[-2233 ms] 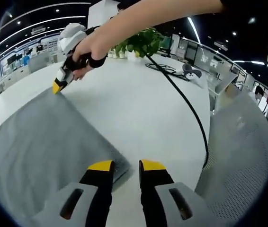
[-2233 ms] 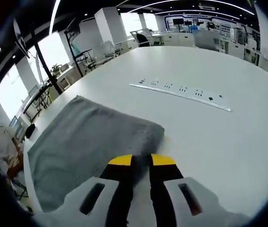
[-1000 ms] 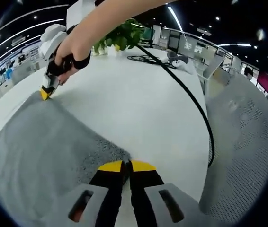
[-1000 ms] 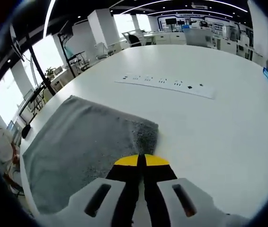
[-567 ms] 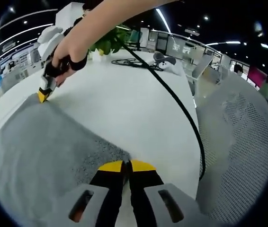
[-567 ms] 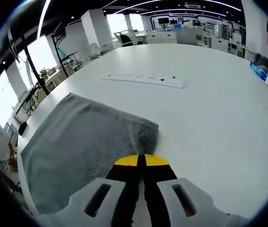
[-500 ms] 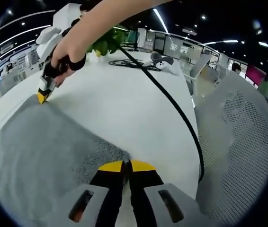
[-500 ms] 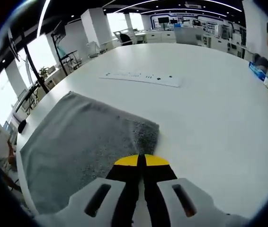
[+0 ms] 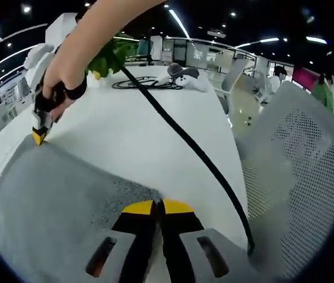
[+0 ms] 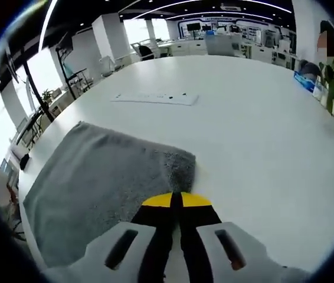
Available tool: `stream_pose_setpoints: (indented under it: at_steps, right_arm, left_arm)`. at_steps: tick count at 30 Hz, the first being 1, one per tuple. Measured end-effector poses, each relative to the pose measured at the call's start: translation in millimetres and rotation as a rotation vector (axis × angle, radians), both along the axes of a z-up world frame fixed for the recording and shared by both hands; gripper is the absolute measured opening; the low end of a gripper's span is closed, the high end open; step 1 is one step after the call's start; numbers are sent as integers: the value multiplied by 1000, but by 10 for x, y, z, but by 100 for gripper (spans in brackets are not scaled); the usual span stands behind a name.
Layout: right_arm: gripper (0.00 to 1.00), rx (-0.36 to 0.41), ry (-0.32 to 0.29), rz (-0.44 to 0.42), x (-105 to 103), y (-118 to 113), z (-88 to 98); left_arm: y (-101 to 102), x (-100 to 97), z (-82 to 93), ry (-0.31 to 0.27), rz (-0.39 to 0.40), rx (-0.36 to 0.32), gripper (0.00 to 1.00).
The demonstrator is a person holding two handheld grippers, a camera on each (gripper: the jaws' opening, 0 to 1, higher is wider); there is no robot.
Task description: Fold the towel on the table until its edges align and the towel forms a compact rectangular stack.
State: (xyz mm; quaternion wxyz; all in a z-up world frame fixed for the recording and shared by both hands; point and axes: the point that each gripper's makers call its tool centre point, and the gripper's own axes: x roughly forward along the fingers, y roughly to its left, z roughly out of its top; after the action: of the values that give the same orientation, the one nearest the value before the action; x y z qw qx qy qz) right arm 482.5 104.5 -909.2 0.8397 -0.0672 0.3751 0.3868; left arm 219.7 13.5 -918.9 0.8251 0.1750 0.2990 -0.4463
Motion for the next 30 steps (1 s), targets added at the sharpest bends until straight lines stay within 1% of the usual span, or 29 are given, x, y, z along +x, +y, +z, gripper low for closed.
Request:
stream_pose_setpoints:
  at_steps: [1,3,5,7,8,9,11,13,15,17,20,23,25,27,30]
  right_arm:
    - [1,0,-6,-4,15,-17,14]
    - [1,6,-25,-20,70,-49,49]
    - [0,27,-41,-66,158,-94,99]
    - [3,34,-43,-89,223,-132,110]
    - [4,40,-38,-90,233,-132,106]
    - [6,54,-19,-96,232,-122,93]
    - [7,54,-24,-95,231,-109,83]
    - [11,51,-26,-83,217,-74,61]
    - [15,46,-7,-76,192,-48,10]
    - [14,30,0,-77,183,-48,-44]
    - [12,33,14,-79,187,-42,-104]
    - [8,43,17,-84,169,-18,-99]
    - [4,35,13,-53,129,17,-105]
    - [3,30,1,-56,132,23,-96]
    - [2,43,4,-75,147,19,-98]
  left_arm:
    - [-34,9,1,-13,-21,14,4]
    - [-68,21,2,-11,-24,11,4]
    - [-85,30,1,-7,-39,12,4]
    - [-78,26,1,-5,-40,12,4]
    - [-77,25,2,-4,-39,9,4]
    - [-75,25,1,-6,-37,6,4]
    - [-77,28,1,-7,-37,4,4]
    - [-77,30,-1,-4,-34,3,4]
    - [-78,30,-2,-4,-33,1,4]
    - [-77,31,-4,-4,-31,-2,4]
    - [-73,32,-2,-2,-24,-13,4]
    - [-71,33,-6,0,-15,-26,4]
    - [-71,33,-6,2,-14,-29,4]
    - [-71,34,-8,4,-11,-35,4]
    - [-71,36,-7,2,-2,-48,4]
